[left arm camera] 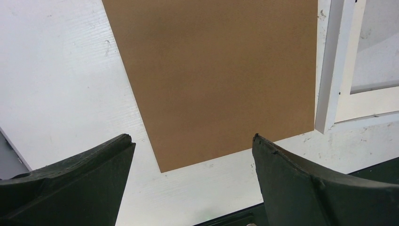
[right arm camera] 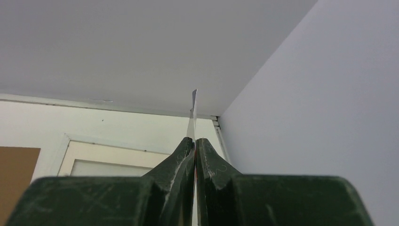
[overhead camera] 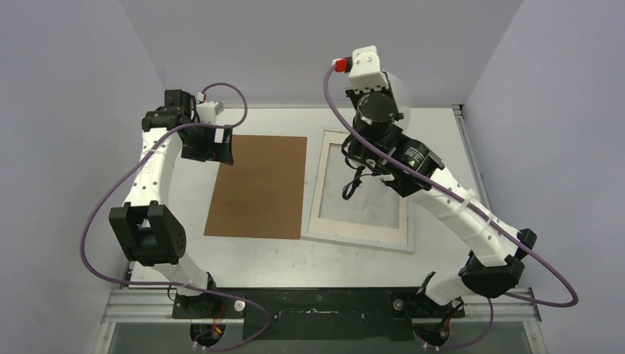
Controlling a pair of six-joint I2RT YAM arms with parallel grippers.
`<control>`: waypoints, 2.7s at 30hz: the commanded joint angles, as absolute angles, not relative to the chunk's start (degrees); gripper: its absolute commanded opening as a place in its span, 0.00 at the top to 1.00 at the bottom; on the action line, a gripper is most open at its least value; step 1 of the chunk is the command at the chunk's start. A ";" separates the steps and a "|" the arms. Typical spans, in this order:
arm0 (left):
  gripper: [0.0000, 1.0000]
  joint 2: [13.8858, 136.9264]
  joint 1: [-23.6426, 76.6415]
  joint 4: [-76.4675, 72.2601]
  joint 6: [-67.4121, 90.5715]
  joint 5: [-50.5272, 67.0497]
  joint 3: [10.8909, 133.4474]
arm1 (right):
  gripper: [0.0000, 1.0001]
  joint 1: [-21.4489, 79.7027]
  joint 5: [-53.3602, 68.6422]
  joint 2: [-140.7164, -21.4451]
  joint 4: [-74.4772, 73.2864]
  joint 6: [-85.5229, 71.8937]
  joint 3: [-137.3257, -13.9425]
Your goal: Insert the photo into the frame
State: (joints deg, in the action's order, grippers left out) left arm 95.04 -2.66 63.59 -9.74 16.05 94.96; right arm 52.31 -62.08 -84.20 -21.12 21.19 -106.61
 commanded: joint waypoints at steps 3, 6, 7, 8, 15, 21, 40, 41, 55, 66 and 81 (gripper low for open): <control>0.03 92.68 -2.94 61.95 -10.12 15.72 94.50 | 0.95 57.27 -55.69 -84.17 -8.66 35.40 -95.25; 0.04 92.64 -3.00 61.86 -10.18 15.68 94.25 | 0.95 59.63 -56.39 -86.40 -5.89 38.12 -88.36; 0.04 92.71 -3.04 61.81 -10.19 15.73 94.22 | 0.95 60.71 -56.90 -87.73 -5.88 38.48 -87.16; 0.04 92.67 -3.09 61.80 -10.30 15.65 94.27 | 0.95 61.74 -57.32 -89.06 -5.95 39.01 -86.25; 0.04 92.32 -4.18 61.79 -10.63 16.16 93.94 | 0.95 68.28 -58.28 -94.81 -2.61 40.64 -83.49; 0.04 91.73 -5.01 61.59 -11.02 16.45 92.96 | 0.95 72.51 -56.10 -99.31 -1.94 39.71 -86.17; 0.04 91.11 -6.76 60.24 -11.74 18.02 89.56 | 0.95 82.30 -47.33 -103.07 -17.64 20.16 -74.61; 0.04 91.19 -6.76 60.25 -11.75 18.02 89.56 | 0.95 83.40 -47.18 -103.50 -17.95 19.53 -74.22; 0.04 91.63 -6.68 59.77 -11.93 18.08 88.97 | 0.10 86.93 -42.87 -100.54 -30.06 -3.50 -72.90; 0.04 92.15 -6.76 59.67 -12.84 18.23 88.48 | 0.10 87.44 -29.94 -89.09 -44.88 -39.24 -67.36; 0.04 92.72 -6.15 60.25 -13.01 18.78 88.98 | 0.10 89.11 -21.56 -57.13 -40.25 -80.69 -38.42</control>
